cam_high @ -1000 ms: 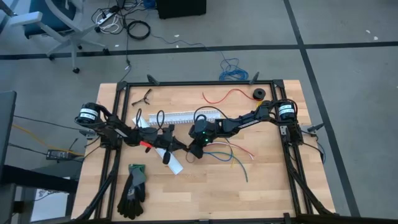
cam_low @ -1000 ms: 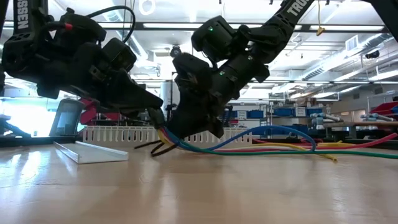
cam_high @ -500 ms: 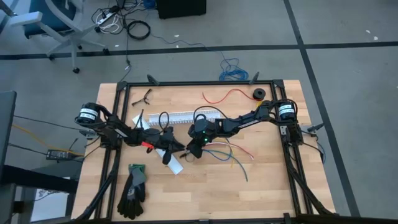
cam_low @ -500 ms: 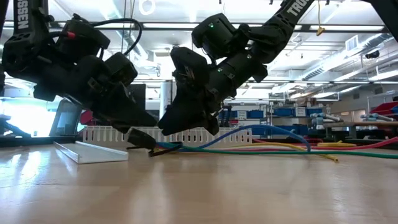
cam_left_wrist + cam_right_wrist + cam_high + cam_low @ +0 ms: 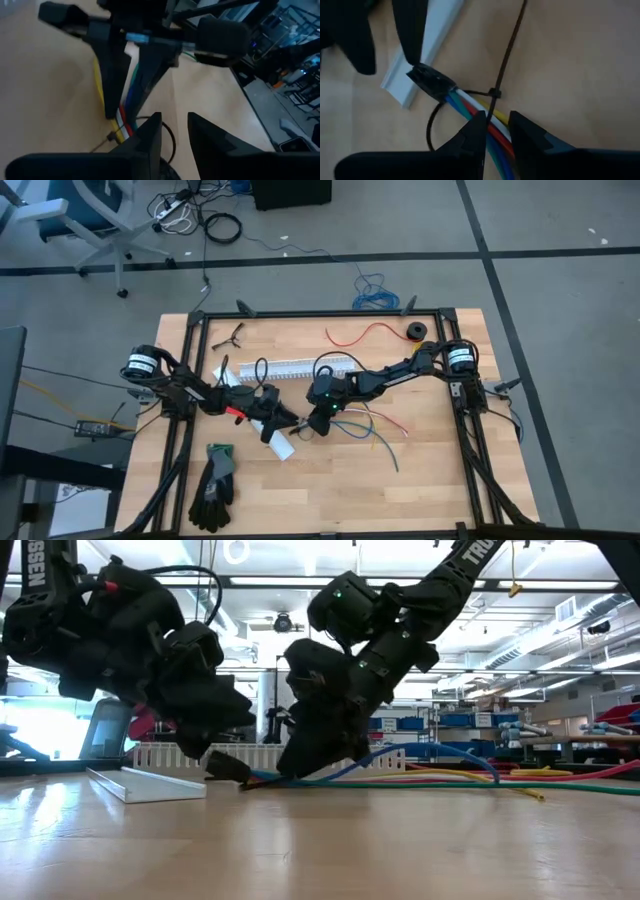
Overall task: Ziptie cables
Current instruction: Wrap the cables with the black zip tie
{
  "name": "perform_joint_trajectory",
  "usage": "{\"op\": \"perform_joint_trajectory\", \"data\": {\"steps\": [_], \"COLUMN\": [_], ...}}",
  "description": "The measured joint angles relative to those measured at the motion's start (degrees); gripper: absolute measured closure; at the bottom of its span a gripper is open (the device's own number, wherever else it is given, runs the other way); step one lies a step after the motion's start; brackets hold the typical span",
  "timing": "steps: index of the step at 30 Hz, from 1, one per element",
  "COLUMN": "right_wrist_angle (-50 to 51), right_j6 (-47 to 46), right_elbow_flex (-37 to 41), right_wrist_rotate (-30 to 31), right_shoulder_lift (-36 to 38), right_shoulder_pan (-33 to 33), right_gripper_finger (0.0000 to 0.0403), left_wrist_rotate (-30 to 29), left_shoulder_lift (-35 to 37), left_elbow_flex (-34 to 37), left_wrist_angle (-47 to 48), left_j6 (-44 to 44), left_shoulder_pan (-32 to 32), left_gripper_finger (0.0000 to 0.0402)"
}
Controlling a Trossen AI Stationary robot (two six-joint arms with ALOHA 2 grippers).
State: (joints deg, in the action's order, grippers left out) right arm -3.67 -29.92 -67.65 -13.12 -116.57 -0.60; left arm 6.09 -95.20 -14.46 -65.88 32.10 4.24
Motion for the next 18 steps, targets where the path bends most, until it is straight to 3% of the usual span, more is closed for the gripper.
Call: {"op": "perform_joint_trajectory", "data": {"steps": [5,13,18], "right_wrist_angle": [7.8,18.1,18.2], "right_j6": [2.3,9.7,7.7], "right_elbow_flex": [0.1,0.3,4.7], "right_wrist_rotate": [4.0,23.4,34.6], "right_shoulder_lift": [2.9,14.7,19.9], "right_shoulder_pan": [0.5,6.6,10.9], "right_gripper_finger": [0.0328,0.0328,0.0328], "left_wrist_rotate": [-0.2,-3.1,-4.3], "left_shoulder_lift": [0.0,0.0,0.0], "left_elbow_flex": [0.0,0.1,0.0], "left_wrist_angle": [-0.8,-0.8,0.3], "left_j6": [0.6,-0.4,3.2], "left_shoulder_pan": [0.0,0.0,0.0], "left_gripper_finger": [0.0298,0.0298,0.0298]}}
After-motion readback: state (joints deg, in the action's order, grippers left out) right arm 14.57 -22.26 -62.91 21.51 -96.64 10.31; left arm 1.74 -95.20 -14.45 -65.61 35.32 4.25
